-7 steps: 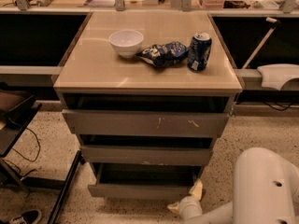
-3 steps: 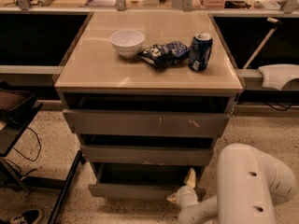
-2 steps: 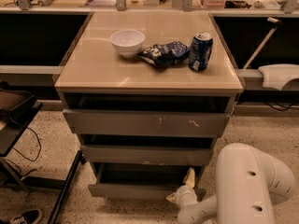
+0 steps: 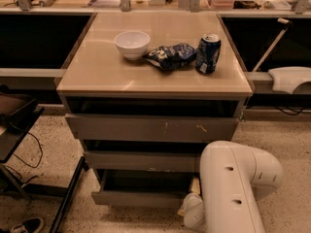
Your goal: Open bottom drawer
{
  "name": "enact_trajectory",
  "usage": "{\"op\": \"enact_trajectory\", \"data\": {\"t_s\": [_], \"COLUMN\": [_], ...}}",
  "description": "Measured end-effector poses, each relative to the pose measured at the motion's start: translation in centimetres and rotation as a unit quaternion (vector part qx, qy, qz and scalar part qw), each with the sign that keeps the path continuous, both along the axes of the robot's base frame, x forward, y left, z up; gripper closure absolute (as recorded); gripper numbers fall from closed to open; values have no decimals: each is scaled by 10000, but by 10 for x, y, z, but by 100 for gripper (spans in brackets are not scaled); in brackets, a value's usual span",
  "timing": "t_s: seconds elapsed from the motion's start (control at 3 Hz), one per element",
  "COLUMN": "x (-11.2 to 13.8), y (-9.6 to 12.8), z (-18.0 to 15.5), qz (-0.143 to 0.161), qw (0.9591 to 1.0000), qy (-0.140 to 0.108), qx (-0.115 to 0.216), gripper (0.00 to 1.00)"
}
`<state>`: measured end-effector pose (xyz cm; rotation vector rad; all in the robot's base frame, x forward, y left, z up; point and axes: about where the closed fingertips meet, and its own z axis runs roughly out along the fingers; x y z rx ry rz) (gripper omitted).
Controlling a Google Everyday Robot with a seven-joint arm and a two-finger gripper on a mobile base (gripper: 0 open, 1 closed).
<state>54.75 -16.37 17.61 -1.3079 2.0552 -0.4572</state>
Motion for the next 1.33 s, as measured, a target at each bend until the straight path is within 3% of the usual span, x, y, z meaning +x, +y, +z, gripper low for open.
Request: {"op": "enact_trajectory", "data": {"t_s": [1.0,1.33], "x": [3,3], "y": [-4,-4], "z": [-12,-12], "qz": [-17,-17], "qw": [9996,9996], "qy": [128,128], "qx": [260,260], "gripper": [0,18]}}
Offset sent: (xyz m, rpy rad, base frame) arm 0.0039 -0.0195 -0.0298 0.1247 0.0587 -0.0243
